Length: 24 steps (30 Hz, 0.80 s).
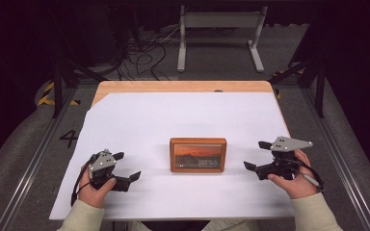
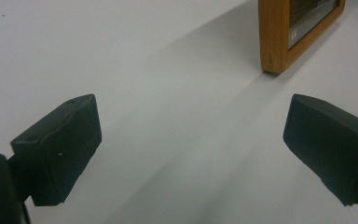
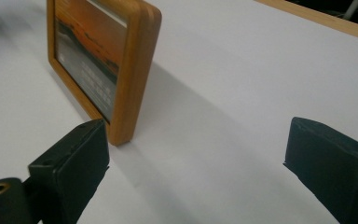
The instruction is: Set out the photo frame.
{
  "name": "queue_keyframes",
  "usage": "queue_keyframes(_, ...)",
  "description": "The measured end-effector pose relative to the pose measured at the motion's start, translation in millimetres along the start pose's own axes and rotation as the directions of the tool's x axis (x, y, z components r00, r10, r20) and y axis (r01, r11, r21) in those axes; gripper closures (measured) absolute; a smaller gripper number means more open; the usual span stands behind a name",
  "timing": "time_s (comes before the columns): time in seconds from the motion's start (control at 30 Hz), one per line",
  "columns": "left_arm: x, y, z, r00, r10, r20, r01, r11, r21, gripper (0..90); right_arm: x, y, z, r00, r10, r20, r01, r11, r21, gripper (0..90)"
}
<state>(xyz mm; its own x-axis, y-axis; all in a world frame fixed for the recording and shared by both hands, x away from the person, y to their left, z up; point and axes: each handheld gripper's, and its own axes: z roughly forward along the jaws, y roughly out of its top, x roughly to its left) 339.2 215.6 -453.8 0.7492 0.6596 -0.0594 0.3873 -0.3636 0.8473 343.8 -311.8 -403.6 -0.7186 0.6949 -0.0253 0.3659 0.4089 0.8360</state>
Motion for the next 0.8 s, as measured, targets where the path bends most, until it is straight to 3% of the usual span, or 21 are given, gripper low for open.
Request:
queue_keyframes(0.33, 2.5, 0.9, 2.2, 1.0000, 0.001, 0.006, -0.001, 1.0000, -0.006, 4.8, 7.4, -36.4, 8.6, 0.9995, 0.029, 0.009, -0.029, 0.999, -0.039, 6.5)
queue_keyframes(0.67, 2.2, 2.2, 8.7, 0.9999, -0.007, 0.013, 0.007, 0.9999, 0.015, 4.8, 1.9, -48.5, 14.4, 0.9983, 0.054, 0.025, -0.054, 0.998, 0.018, 5.7)
queue_keyframes(0.8, 1.7, 2.5, 9.3, 0.9999, -0.010, 0.010, 0.010, 0.9998, 0.015, 4.8, 1.1, -47.9, 11.9, 0.9977, 0.060, 0.033, -0.060, 0.998, 0.010, 5.6)
